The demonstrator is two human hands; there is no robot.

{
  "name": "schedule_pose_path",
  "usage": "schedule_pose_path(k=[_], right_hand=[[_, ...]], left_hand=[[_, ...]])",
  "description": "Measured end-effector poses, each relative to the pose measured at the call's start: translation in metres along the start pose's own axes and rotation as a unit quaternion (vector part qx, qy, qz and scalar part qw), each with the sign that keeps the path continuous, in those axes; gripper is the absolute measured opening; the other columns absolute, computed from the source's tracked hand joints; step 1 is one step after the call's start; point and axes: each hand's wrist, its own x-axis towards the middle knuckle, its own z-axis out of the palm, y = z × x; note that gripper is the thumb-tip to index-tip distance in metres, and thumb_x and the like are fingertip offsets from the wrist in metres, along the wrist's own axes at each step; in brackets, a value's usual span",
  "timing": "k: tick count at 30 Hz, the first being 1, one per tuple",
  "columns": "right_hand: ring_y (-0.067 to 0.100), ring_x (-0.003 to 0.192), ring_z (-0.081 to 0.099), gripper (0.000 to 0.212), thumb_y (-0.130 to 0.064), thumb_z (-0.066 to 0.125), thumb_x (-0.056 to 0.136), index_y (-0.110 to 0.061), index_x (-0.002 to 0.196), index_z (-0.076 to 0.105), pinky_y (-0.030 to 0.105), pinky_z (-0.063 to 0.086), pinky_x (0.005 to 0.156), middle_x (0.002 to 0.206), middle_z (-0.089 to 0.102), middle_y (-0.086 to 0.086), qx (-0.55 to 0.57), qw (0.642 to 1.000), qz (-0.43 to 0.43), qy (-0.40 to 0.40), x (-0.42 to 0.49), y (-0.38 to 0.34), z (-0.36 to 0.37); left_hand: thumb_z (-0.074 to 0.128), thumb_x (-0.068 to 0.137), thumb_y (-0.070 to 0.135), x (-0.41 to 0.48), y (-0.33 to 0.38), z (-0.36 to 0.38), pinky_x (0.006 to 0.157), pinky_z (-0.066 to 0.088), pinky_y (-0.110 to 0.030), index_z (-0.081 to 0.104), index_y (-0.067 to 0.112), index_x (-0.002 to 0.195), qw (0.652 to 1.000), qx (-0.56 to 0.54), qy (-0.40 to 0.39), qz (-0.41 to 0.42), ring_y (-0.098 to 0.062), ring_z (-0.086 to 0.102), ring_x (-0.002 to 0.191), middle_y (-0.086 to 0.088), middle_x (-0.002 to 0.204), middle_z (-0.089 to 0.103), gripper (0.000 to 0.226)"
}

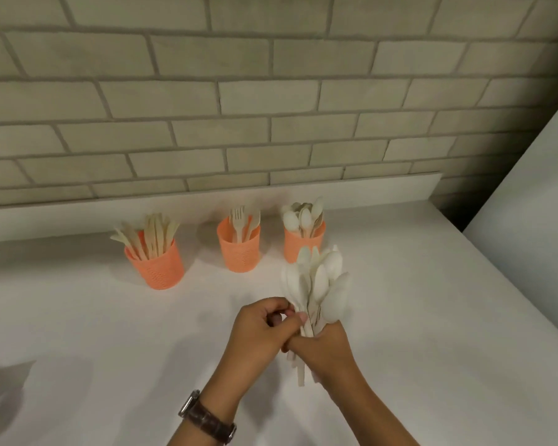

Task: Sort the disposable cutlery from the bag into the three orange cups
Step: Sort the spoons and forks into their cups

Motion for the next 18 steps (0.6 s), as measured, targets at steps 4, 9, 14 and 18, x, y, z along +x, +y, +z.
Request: schedule_pose_path(k=[4,9,14,18], right_hand=[[0.010,0.058,0.064,0.023,0.000,0.062,0.063,-0.006,0.085,0.067,0.019,0.050,0.054,0.063,0.066,0.000,0.009,0.998,-0.021,-0.060,0.015,-0.009,-0.049],[0.017,0.062,0.058,0.016,-0.016,0.074,0.063,-0.015,0.078,0.068,0.025,0.049,0.057,0.070,0.060,0.006,0.086,0.983,-0.034,-0.156,0.030,-0.015,-0.086],[0.017,0.058,0.055,0.039,-0.044,0.060,0.084,-0.011,0.102,0.067,0.025,0.046,0.055,0.070,0.057,0.006,0.123,0.981,-0.005,-0.149,0.044,-0.017,-0.102],[0.018,0.051,0.054,0.032,-0.038,0.061,0.083,-0.006,0.077,0.063,0.033,0.043,0.061,0.060,0.057,0.007,0.157,0.985,0.044,-0.051,0.055,-0.010,-0.111]], left_hand=[[0.066,0.082,0.010,0.009,0.012,0.037,0.061,0.051,-0.027,0.069,0.002,0.082,0.997,-0.072,-0.014,-0.004,-0.027,0.059,0.063,-0.024,0.078,0.068,0.009],[0.058,0.086,0.009,0.023,0.027,0.065,0.063,0.054,-0.034,0.073,0.007,0.079,0.983,-0.182,0.007,-0.011,-0.032,0.057,0.061,-0.013,0.075,0.072,0.017],[0.058,0.086,0.010,0.041,0.030,0.071,0.071,0.052,-0.022,0.076,0.011,0.083,0.971,-0.239,-0.002,-0.025,-0.010,0.047,0.059,-0.006,0.066,0.052,0.019],[0.058,0.086,0.007,0.061,0.038,0.068,0.068,0.051,-0.016,0.075,0.012,0.083,0.968,-0.249,0.031,-0.016,-0.005,0.051,0.061,-0.007,0.085,0.065,0.018]])
